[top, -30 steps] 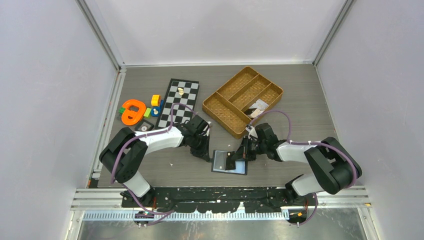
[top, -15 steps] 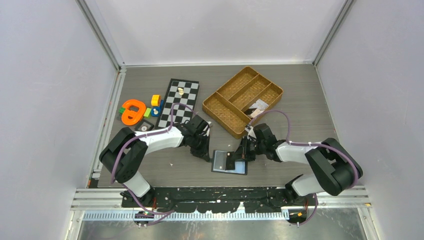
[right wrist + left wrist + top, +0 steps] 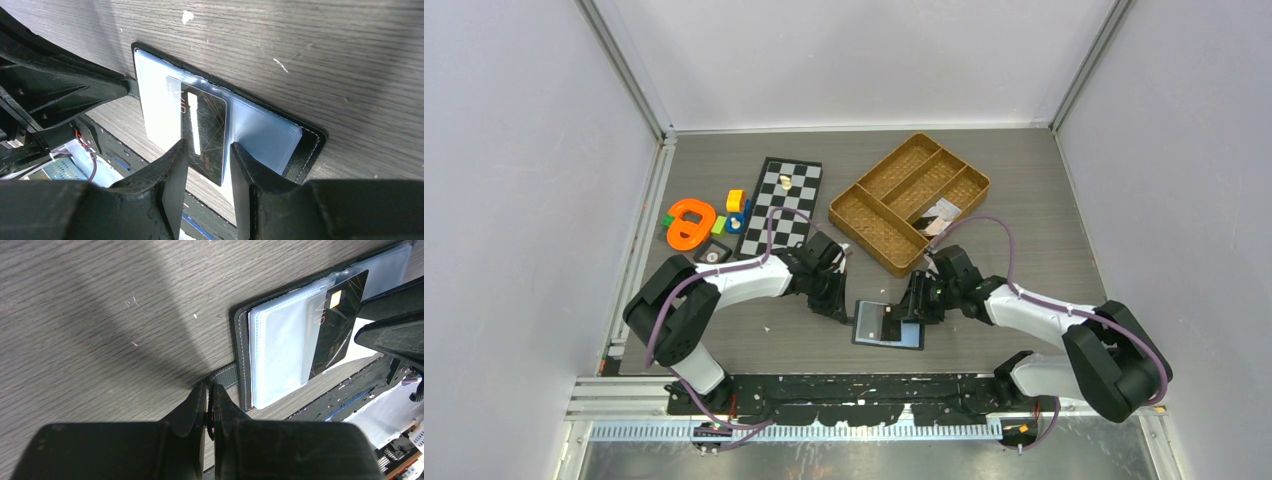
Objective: Put the credit cards into the card holder
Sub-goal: Insert the credit card into the card holder.
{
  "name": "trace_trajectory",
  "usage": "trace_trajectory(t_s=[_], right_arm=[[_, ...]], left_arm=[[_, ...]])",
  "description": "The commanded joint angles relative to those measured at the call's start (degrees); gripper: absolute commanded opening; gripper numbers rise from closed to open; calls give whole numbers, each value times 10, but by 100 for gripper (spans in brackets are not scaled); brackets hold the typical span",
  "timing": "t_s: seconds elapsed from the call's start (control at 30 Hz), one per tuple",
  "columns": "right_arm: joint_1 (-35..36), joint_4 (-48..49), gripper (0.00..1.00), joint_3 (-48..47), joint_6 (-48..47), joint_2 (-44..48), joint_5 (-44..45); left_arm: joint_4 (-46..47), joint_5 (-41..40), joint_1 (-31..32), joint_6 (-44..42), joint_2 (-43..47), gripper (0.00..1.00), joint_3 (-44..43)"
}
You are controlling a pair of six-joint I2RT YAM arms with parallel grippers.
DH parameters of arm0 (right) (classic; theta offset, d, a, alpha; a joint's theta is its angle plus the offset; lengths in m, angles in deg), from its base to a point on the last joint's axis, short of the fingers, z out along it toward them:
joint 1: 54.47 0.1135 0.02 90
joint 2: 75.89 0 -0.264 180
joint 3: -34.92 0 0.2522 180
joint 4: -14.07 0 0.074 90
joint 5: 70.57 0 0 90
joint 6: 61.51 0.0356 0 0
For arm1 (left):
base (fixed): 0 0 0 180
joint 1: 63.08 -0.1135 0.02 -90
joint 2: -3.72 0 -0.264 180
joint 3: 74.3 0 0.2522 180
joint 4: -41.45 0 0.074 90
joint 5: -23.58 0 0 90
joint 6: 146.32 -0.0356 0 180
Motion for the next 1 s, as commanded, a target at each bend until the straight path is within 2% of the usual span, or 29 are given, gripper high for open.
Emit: trace_trajectory(t_s=[0.0,0.97], right_arm=[[8,-59,43,-16,-10,13,36],[70,-26,34,-60,34,-55,38]], left_arm=[[14,-3,2,-6,-4,0,8],[33,28,5,-10,-7,0,10]])
